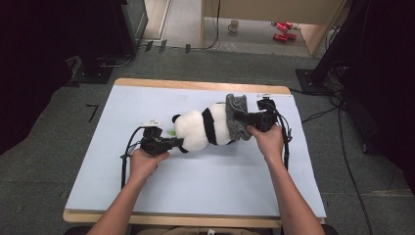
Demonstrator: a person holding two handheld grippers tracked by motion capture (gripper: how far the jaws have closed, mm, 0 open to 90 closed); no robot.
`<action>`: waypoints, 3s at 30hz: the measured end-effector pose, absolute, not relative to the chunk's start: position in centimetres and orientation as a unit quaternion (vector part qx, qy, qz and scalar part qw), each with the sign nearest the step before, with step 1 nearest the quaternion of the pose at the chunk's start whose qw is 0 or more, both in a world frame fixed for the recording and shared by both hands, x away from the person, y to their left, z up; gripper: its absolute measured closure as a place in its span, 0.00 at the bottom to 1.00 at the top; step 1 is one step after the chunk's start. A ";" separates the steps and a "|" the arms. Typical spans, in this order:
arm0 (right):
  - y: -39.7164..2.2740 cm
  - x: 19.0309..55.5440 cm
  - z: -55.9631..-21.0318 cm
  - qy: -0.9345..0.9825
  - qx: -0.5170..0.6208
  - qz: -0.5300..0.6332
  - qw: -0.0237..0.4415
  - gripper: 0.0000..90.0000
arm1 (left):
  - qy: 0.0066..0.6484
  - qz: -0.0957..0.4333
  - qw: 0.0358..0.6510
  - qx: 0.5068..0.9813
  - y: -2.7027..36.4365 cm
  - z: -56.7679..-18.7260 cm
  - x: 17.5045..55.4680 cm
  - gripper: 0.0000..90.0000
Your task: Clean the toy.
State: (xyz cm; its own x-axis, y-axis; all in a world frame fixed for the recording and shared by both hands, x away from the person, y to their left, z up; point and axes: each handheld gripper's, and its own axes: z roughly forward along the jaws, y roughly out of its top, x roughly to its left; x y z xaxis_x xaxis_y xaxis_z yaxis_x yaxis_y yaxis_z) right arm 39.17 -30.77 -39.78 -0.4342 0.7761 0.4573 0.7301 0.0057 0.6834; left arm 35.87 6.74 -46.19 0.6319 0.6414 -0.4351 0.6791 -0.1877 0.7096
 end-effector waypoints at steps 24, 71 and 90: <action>-32.9 37.0 -39.3 0.696 0.541 0.470 0.037 0.87 | 0.422 0.009 0.473 0.773 6.8 -45.7 38.0 0.90; -29.6 37.6 -40.8 0.707 0.521 0.476 0.046 0.84 | 0.388 0.049 0.504 0.770 4.6 -48.3 37.5 0.35; -29.3 37.3 -40.5 0.704 0.522 0.481 0.025 0.84 | 0.403 0.047 0.460 0.790 3.6 -46.8 38.2 0.67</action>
